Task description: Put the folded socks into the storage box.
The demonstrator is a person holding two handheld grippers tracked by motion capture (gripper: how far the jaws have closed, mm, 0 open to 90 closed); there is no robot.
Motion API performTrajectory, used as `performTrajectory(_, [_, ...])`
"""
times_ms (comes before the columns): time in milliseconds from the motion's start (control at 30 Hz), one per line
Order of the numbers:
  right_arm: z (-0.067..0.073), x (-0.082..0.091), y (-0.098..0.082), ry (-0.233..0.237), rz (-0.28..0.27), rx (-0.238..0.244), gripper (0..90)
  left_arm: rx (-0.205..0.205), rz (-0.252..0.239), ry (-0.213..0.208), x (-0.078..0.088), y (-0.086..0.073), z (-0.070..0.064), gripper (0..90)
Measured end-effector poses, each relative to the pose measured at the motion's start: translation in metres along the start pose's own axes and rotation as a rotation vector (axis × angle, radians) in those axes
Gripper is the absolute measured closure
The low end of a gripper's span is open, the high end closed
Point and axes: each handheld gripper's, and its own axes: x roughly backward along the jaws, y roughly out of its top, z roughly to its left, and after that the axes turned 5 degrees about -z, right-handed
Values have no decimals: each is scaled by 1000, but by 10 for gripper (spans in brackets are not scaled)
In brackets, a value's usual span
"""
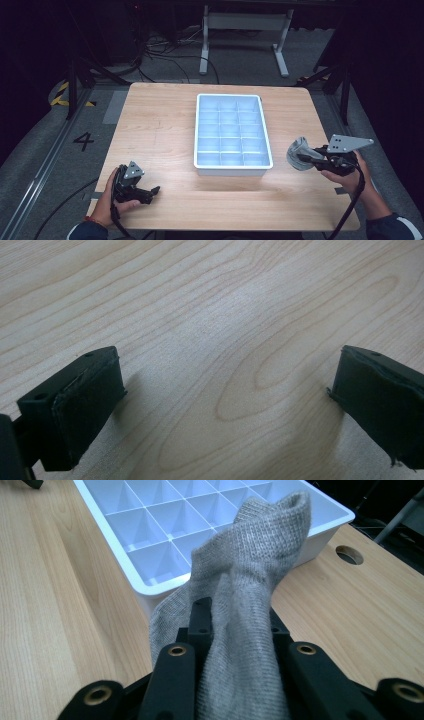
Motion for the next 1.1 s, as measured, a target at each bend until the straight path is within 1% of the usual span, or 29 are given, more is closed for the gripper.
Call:
performTrajectory(100, [-2, -2, 4, 6, -4, 3, 743, 0, 0, 0, 0, 0, 0, 5])
performTrajectory(200, [-4, -3, 8, 1, -8, 9, 743, 0, 0, 0, 0, 0, 0, 5])
performTrajectory(333, [-6, -6, 12, 6, -21, 4, 743, 0, 0, 0, 0, 0, 0, 5])
performTrajectory(400, [-7, -9, 15, 13, -25, 5, 743, 0, 0, 0, 0, 0, 0, 5])
performTrajectory(500, [-8, -15, 22, 22, -27, 24, 743, 1, 0, 0, 0, 0, 0, 5])
performTrajectory(800, [-7, -26, 37, 36, -32, 37, 743, 0, 0, 0, 0, 0, 0, 5])
performTrajectory(833, [-6, -29, 40, 47, -32, 42, 743, 0, 0, 0, 0, 0, 0, 5])
performTrajectory(967, [-4, -39, 47, 63, -28, 48, 743, 1, 0, 0, 0, 0, 0, 5])
performTrajectory(1000, [-4, -39, 47, 63, -28, 48, 743, 1, 0, 0, 0, 0, 0, 5])
performTrajectory(1100, [-1, -48, 53, 78, -18, 66, 743, 0, 0, 0, 0, 0, 0, 5])
